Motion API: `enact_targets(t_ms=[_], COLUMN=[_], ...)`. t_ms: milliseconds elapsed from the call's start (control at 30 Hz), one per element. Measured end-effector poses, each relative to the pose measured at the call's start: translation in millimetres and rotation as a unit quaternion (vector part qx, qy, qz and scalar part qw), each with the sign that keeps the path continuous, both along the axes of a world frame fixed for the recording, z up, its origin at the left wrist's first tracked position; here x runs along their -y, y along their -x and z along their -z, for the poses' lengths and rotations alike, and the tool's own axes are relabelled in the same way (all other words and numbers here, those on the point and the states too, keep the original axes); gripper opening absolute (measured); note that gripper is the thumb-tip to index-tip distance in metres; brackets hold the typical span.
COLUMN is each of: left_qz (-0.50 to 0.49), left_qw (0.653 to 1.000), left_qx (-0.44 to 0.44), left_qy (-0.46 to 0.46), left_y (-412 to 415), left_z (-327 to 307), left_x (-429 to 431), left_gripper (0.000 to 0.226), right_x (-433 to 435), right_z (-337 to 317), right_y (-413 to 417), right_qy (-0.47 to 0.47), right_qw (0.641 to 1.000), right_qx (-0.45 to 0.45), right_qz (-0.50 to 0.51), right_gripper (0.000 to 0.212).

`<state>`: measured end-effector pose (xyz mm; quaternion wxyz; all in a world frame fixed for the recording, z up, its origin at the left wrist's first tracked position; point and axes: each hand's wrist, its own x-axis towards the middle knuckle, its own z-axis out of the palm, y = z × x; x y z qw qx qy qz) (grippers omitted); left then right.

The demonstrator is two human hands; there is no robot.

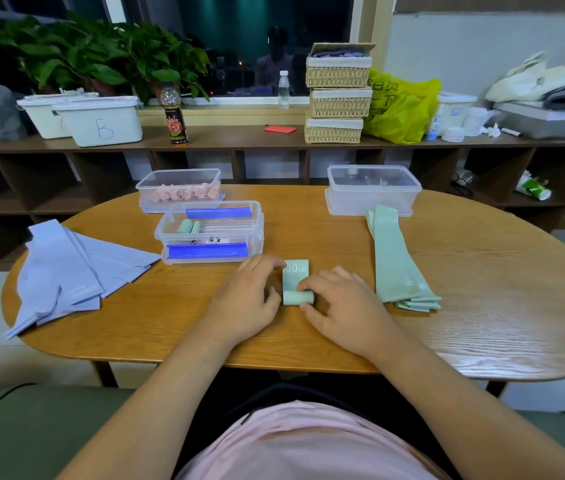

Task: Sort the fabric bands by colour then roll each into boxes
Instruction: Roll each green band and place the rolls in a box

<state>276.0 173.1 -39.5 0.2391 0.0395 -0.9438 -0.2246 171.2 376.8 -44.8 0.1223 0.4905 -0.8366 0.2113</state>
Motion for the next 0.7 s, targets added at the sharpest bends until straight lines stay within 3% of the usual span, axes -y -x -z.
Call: enact_targets(t_ms=[200,367,533,700], left_qz=[0.116,0.076,0.034,0.015], left_qw=[0.992,0.997,0.999,0.998], left_qx=[-0.033,0.005,0.032,0.037], left_qy=[0.019,0.021,0.027,0.04], left_y=[-5.2,-2.0,0.3,2.5], left_z=[-0.1,0.9,2.1,3.9], left_x=[1.2,1.0,1.0,1.3], left_gripper=[0.032,0.031,0.036,0.041], right_x=[1.0,0.6,-3.2,-2.6], right_z=[-0.2,-2.4,-4.0,-3.3], right_y=[-0.5,0.0,-2.1,-1.4], right_qy=[-0.02,-0.016,0.052,0.025], right_qw=[1.0,0.999,0.998,1.0], right_qx=[0.015,0.032,0.028,-0.005], right_qz=[0.013,0.018,0.005,-0.012], right_gripper=[0.037,0.048,0.032,0.033])
